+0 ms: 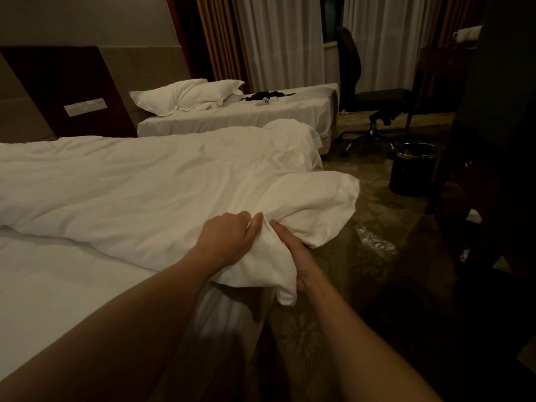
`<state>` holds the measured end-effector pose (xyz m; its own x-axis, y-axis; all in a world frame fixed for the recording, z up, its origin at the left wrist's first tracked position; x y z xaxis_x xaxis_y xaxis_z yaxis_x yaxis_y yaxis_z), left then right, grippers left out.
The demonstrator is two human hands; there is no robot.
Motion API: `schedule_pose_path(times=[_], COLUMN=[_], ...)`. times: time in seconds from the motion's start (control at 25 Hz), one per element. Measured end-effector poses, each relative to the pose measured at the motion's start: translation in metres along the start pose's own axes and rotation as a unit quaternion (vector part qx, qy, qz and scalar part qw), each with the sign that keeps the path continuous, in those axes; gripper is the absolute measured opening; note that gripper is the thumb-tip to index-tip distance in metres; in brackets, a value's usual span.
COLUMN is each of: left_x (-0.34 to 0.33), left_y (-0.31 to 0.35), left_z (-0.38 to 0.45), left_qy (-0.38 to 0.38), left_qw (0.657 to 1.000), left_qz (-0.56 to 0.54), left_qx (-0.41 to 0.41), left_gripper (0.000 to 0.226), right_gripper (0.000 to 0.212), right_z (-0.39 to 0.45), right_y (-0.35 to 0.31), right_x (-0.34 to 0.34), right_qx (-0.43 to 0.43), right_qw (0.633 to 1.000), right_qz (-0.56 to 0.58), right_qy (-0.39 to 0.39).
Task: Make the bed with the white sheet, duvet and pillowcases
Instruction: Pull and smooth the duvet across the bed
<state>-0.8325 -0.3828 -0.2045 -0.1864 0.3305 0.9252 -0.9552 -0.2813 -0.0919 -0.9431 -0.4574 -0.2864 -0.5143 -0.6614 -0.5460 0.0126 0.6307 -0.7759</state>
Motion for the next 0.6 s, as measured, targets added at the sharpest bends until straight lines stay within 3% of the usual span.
schedule_pose_path(times=[0.16, 0.24, 0.32, 0.44, 0.6], left_x=[0.005, 0.002, -0.003, -0.013, -0.024], left_y=[0.000, 0.002, 0.005, 0.011, 0.016], left_z=[0.000, -0.003, -0.005, -0.005, -0.003], left_qy=[-0.003, -0.022, -0.032, -0.042, -0.053], left_qw=[1.000, 1.000, 0.999, 0.998, 0.998], left_qz=[0.013, 0.015, 0.019, 0.024, 0.032], left_qx=[0.001, -0.002, -0.012, -0.028, -0.031], left_gripper=[0.047, 0.045, 0.044, 0.045, 0.047], right_gripper=[0.120, 0.126, 0.110, 0.071, 0.061], right_z=[-0.004, -0.002, -0.004, -0.009, -0.002], right_y=[-0.010, -0.001, 0.009, 0.020, 0.022], right_x=[0.011, 0.016, 0.019, 0.029, 0.037], right_qx=[0.005, -0.013, -0.013, -0.028, -0.067], right_qw=[0.989, 0.984, 0.989, 0.998, 0.992], right_qz=[-0.047, -0.036, -0.013, 0.037, 0.100], right_qy=[0.141, 0.173, 0.144, 0.041, -0.043])
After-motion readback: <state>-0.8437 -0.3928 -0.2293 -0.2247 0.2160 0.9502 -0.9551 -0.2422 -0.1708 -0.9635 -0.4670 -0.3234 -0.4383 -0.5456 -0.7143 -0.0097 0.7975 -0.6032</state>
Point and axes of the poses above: each hand's wrist, its own z-axis towards the middle knuckle, its own x-axis out of the back of the hand, y = z × x, the point moved 4 cm from there along z, towards the middle knuckle, and after that the axes turned 11 degrees about -x, right-handed, at the moved point
